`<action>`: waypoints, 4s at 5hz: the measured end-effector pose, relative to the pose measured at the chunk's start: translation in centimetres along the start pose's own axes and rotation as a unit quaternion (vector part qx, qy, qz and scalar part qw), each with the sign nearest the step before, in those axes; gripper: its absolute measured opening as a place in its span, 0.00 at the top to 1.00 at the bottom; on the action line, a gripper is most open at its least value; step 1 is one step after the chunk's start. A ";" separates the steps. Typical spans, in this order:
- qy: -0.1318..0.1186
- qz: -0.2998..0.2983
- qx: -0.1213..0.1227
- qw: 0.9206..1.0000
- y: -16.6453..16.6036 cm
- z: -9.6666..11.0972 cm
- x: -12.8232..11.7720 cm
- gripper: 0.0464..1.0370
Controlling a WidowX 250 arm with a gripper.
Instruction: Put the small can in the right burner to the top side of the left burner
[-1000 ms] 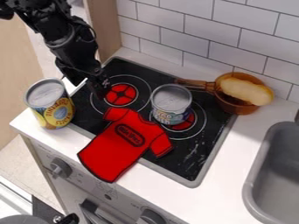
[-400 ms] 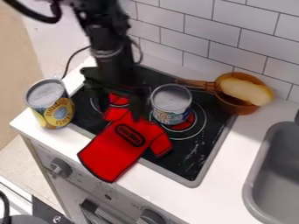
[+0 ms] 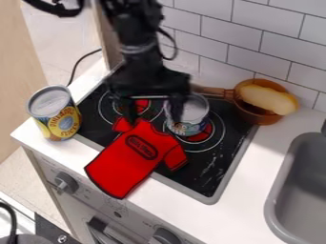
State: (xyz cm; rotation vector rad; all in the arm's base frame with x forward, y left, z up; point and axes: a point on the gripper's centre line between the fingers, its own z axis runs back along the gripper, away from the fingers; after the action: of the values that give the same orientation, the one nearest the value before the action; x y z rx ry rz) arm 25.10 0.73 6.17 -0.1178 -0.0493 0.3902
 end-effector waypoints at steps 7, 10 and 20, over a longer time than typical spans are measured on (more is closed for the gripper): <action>-0.076 0.358 0.007 0.930 -5.8 -3.9 2.8 0.04; -0.087 0.438 -0.011 0.895 -5.2 -4.8 4.1 0.04; -0.121 0.188 0.047 0.974 4.4 -3.5 8.0 0.04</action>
State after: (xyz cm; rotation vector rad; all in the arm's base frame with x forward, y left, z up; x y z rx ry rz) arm 31.08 7.43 2.31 0.0169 -0.2511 0.7830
